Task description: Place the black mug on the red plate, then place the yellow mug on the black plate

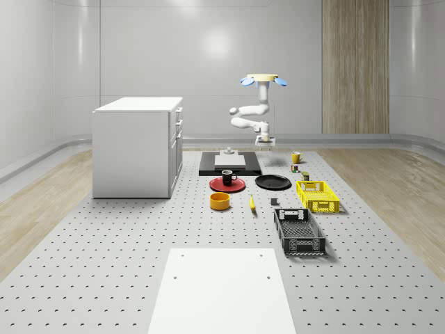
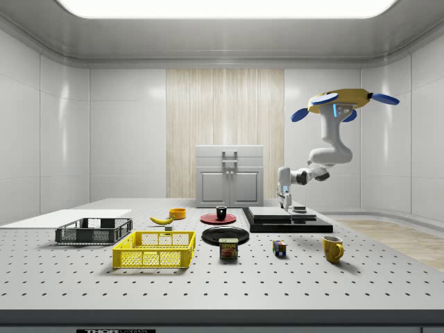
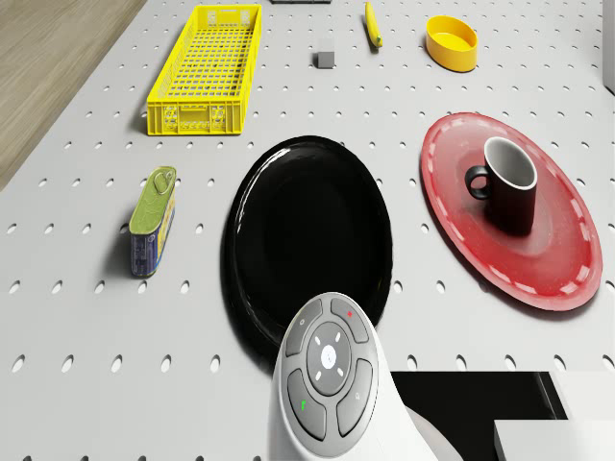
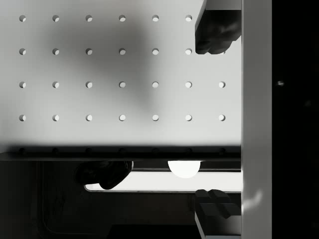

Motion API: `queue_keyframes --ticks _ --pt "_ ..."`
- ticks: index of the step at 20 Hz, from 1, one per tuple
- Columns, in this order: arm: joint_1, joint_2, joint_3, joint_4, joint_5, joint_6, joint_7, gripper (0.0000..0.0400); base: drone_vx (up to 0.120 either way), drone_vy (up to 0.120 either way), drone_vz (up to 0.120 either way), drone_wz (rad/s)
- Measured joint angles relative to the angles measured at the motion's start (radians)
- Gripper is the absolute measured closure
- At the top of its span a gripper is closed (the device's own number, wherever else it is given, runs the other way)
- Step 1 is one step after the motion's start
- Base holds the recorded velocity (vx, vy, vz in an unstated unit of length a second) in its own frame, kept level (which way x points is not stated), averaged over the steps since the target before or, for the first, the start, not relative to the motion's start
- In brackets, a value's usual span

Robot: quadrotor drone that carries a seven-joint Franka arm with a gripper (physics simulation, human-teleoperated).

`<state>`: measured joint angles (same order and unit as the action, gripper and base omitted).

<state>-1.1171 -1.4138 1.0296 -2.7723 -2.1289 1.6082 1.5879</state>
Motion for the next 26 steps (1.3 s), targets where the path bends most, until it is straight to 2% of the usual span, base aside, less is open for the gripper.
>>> queue_keyframes --ticks 26 --pt "0.002 0.003 -0.001 0.0 -0.002 -0.003 -0.002 0.0 -0.117 0.12 0.0 0.0"
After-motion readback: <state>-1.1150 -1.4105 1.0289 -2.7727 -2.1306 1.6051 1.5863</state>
